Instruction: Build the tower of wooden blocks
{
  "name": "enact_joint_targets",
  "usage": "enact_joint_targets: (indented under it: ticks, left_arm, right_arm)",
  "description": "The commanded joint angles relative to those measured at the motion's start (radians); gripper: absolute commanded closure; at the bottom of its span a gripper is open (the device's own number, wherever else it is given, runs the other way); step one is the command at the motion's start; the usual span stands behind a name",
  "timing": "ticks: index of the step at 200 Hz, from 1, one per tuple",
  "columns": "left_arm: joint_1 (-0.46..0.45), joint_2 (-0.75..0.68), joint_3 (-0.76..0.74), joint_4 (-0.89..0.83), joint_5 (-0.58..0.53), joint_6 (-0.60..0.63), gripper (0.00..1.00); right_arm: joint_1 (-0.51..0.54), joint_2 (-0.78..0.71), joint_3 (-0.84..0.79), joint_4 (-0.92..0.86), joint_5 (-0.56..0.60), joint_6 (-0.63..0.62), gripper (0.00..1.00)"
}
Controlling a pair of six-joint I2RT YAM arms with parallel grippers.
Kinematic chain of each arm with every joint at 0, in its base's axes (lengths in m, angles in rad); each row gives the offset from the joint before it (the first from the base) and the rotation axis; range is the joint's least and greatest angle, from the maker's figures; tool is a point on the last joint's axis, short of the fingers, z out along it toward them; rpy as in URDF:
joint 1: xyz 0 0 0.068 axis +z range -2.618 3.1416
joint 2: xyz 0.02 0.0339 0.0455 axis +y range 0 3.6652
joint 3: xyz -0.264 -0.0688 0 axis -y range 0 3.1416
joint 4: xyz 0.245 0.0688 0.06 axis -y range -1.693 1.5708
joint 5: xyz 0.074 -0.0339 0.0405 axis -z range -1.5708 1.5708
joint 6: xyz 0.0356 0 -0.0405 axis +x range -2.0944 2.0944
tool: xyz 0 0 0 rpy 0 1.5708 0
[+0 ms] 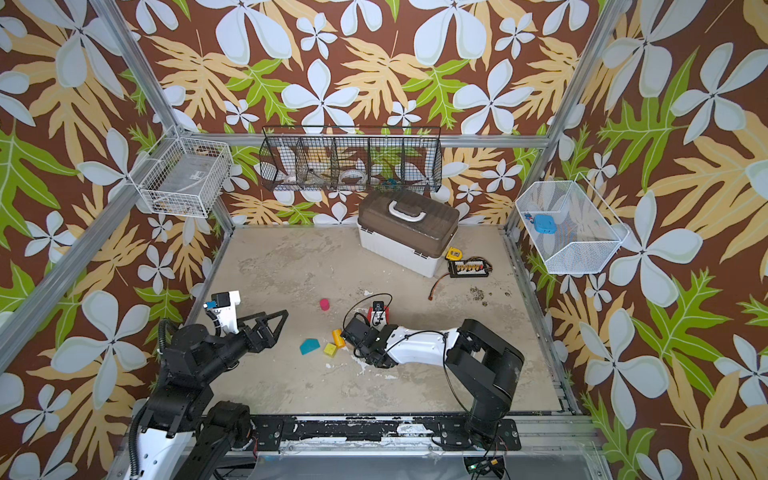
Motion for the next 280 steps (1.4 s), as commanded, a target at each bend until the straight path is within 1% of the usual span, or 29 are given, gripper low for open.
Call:
enact_joint_targets:
  ticks: [1,31,71,82,93,102,106,112,119,133,146,165,170,185,193,199,207,213,221,229,234,240,252,256,259,263,266,273,280]
  left_arm:
    - [0.001,0.0,-0.001,0.01,-0.013,-0.003,0.0]
    - [0.001,0.0,-0.001,0.01,-0.015,-0.003,0.0]
    - [0.0,0.013,0.013,0.0,-0.023,-0.008,0.0]
    - [0.001,0.032,0.053,-0.046,-0.016,-0.008,0.0]
    - [0.001,0.043,0.116,-0.096,-0.016,0.026,0.0]
    - [0.0,0.038,0.168,-0.117,-0.057,0.081,0.0]
    - [0.001,0.032,0.189,-0.124,-0.096,0.101,0.0]
    - [0.0,0.021,0.211,-0.136,-0.155,0.089,0.0]
    - [0.0,0.006,0.232,-0.146,-0.193,0.059,0.0]
    - [0.001,-0.04,0.231,-0.114,-0.172,-0.037,0.0]
    - [0.001,-0.1,0.158,0.001,-0.071,-0.122,0.0]
    - [0.0,-0.132,-0.004,0.277,0.161,-0.175,0.0]
    - [0.0,-0.122,-0.044,0.311,0.166,-0.219,0.0]
    - [0.001,-0.049,-0.12,0.288,0.078,-0.342,0.0]
    - [0.0,0.009,-0.157,0.318,0.092,-0.354,0.0]
    - [0.001,0.056,-0.187,0.371,0.133,-0.361,0.0]
    - [0.0,0.121,-0.235,0.504,0.228,-0.388,0.0]
    - [0.001,0.17,-0.27,0.636,0.311,-0.434,0.0]
    - [-0.005,0.235,-0.327,0.871,0.42,-0.539,0.0]
    - [-0.006,0.296,-0.376,1.093,0.497,-0.637,0.0]
    - [-0.008,0.326,-0.394,1.162,0.515,-0.665,0.0]
    - [-0.007,0.344,-0.423,1.213,0.508,-0.686,0.0]
    - [-0.007,0.314,-0.51,1.317,0.422,-0.726,0.0]
    - [-0.008,0.292,-0.517,1.298,0.4,-0.7,0.0]
    - [-0.009,0.277,-0.511,1.241,0.385,-0.667,0.0]
    - [-0.016,0.249,-0.48,1.113,0.353,-0.596,0.0]
    - [-0.026,0.232,-0.447,0.977,0.318,-0.523,0.0]
    - [-0.065,0.209,-0.338,0.67,0.184,-0.354,0.0]
    - [-0.122,0.208,-0.26,0.499,0.044,-0.255,0.0]
  right_arm:
    - [0.005,-0.021,-0.002,-0.003,0.021,0.004,0.62]
    - [0.015,-0.045,-0.006,-0.013,0.032,0.005,0.54]
    - [0.014,-0.085,-0.016,-0.037,0.057,0.007,0.51]
    - [0.015,-0.112,-0.02,-0.052,0.076,0.002,0.54]
    - [0.014,-0.149,-0.027,-0.07,0.104,-0.004,0.57]
    - [0.014,-0.196,-0.043,-0.08,0.132,-0.004,0.59]
    - [0.014,-0.206,-0.052,-0.082,0.14,-0.005,0.6]
    - [0.014,-0.238,-0.071,-0.08,0.155,-0.007,0.6]
    - [0.012,-0.276,-0.092,-0.075,0.17,-0.012,0.61]
    - [0.002,-0.362,-0.142,-0.07,0.193,-0.023,0.63]
    - [-0.025,-0.431,-0.199,-0.047,0.188,-0.04,0.63]
    - [-0.093,-0.526,-0.309,0.051,0.117,-0.094,0.66]
    - [-0.107,-0.543,-0.331,0.074,0.099,-0.107,0.66]
    - [-0.165,-0.595,-0.405,0.137,0.047,-0.131,0.66]
    - [-0.188,-0.613,-0.433,0.162,0.03,-0.141,0.66]
    - [-0.204,-0.621,-0.454,0.181,0.016,-0.151,0.66]
    - [-0.222,-0.625,-0.476,0.207,-0.002,-0.163,0.66]
    - [-0.235,-0.623,-0.488,0.222,-0.016,-0.17,0.66]
    - [-0.249,-0.615,-0.497,0.241,-0.033,-0.178,0.66]
    - [-0.261,-0.597,-0.498,0.249,-0.047,-0.186,0.68]
    - [-0.264,-0.589,-0.496,0.248,-0.05,-0.188,0.69]
    - [-0.266,-0.576,-0.492,0.245,-0.048,-0.188,0.7]
    - [-0.266,-0.559,-0.489,0.241,-0.043,-0.186,0.72]
    - [-0.266,-0.555,-0.49,0.245,-0.044,-0.184,0.72]
    - [-0.266,-0.553,-0.491,0.248,-0.043,-0.183,0.72]
    - [-0.267,-0.551,-0.492,0.251,-0.043,-0.183,0.71]
    - [-0.266,-0.549,-0.495,0.254,-0.044,-0.181,0.71]
    - [-0.266,-0.548,-0.499,0.263,-0.046,-0.18,0.71]
    - [-0.267,-0.543,-0.502,0.273,-0.05,-0.18,0.7]
